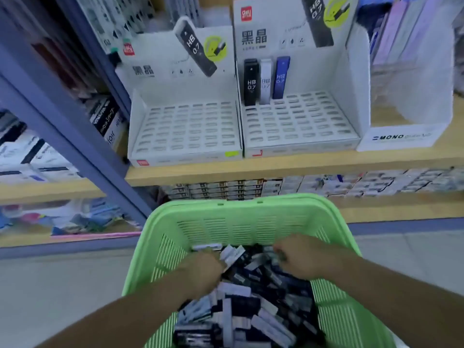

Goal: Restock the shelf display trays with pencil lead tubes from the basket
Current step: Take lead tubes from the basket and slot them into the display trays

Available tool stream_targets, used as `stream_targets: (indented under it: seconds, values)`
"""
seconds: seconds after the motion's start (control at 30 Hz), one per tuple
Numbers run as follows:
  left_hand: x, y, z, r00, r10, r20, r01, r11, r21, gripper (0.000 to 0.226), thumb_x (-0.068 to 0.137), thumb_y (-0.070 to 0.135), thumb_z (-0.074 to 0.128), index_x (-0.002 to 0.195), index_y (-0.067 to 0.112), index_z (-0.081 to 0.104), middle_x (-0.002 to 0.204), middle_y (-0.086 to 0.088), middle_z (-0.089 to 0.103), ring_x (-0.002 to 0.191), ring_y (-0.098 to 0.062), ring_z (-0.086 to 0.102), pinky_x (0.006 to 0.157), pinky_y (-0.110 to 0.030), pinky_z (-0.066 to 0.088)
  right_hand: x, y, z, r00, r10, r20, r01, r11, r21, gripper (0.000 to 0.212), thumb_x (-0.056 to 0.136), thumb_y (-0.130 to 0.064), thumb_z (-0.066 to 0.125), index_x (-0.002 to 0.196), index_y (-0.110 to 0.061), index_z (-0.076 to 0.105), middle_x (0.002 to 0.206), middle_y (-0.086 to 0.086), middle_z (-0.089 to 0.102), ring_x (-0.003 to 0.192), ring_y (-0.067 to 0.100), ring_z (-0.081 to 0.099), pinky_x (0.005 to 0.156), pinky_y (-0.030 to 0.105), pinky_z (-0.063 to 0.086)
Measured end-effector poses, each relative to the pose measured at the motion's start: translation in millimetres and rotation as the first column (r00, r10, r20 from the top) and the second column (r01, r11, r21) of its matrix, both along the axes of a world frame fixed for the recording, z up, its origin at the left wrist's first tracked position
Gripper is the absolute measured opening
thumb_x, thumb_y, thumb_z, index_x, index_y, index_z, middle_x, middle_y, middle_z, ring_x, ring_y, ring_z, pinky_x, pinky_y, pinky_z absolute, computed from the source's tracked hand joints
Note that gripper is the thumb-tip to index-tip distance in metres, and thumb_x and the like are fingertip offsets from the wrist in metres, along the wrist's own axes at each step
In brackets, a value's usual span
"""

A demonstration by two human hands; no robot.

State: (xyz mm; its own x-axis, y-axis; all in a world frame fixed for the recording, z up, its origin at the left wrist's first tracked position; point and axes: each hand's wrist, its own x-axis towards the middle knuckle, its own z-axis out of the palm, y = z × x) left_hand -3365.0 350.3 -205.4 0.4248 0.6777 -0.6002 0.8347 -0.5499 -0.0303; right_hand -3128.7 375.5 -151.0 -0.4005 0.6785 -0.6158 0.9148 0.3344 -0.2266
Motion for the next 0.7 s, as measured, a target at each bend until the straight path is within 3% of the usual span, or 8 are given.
stream_targets:
  seconds: [0.1,0.17,0.27,0.33,0.5,0.7]
  values:
    - [-9,-9,-32,0.983,0.185,0.005,-0.185,0.983,0.000,0.049,0.096,0.031,0.048,0.136,0.004,0.040,0.139,-0.017,0.040,0.128,-0.033,0.036,0.105,-0.043,0.034,-6,-11,-56,0.986,-0.166,-0.002,0.166,0.986,-0.018,0.042,0.093,-0.021,0.054,0.133,-0.006,0.049,0.128,0.018,0.058,0.114,0.031,0.057,0.080,0.030,0.044]
    - [-11,-13,-49,0.956,0.292,0.003,-0.292,0.956,-0.007,0.073,0.094,0.045,0.051,0.146,0.003,0.021,0.148,-0.017,0.028,0.136,-0.034,0.026,0.110,-0.042,0.025,-7,-19,-90,0.955,-0.295,-0.042,0.293,0.955,-0.052,0.074,0.091,-0.030,0.061,0.150,-0.005,0.025,0.148,0.021,0.039,0.133,0.034,0.042,0.099,0.034,0.042]
    - [-10,-14,-63,0.910,0.409,0.067,-0.410,0.912,-0.003,0.096,0.086,0.052,0.061,0.149,0.004,0.007,0.150,-0.021,0.021,0.137,-0.039,0.023,0.112,-0.044,0.025,-8,-25,-125,0.920,-0.393,0.010,0.393,0.918,-0.063,0.114,0.079,-0.058,0.070,0.155,-0.010,-0.001,0.161,0.020,0.008,0.147,0.039,0.014,0.117,0.046,0.026]
    - [-11,-11,-65,0.871,0.485,0.084,-0.484,0.875,-0.028,0.102,0.081,0.054,0.066,0.150,0.007,0.006,0.149,-0.022,0.021,0.136,-0.040,0.023,0.110,-0.045,0.029,-13,-27,-134,0.922,-0.386,0.020,0.387,0.922,-0.014,0.124,0.069,-0.074,0.067,0.155,-0.013,0.000,0.160,0.019,0.009,0.146,0.041,0.012,0.116,0.053,0.024]
    - [-10,-11,-67,0.886,0.460,0.065,-0.459,0.888,-0.033,0.081,0.076,0.065,0.063,0.133,0.013,0.040,0.136,-0.013,0.036,0.128,-0.032,0.032,0.098,-0.044,0.041,-18,-22,-137,0.940,-0.338,0.039,0.338,0.941,0.002,0.111,0.066,-0.071,0.071,0.152,-0.030,0.013,0.146,0.015,0.027,0.137,0.042,0.023,0.106,0.059,0.034]
    - [-1,-13,-68,0.917,0.373,0.143,-0.363,0.927,-0.091,0.062,0.079,0.057,0.065,0.124,0.017,0.050,0.118,-0.007,0.054,0.112,-0.026,0.048,0.085,-0.037,0.046,-32,-31,-132,0.965,-0.249,0.079,0.245,0.968,0.060,0.068,0.085,-0.048,0.065,0.140,-0.017,0.040,0.140,0.013,0.043,0.132,0.034,0.038,0.101,0.052,0.038]
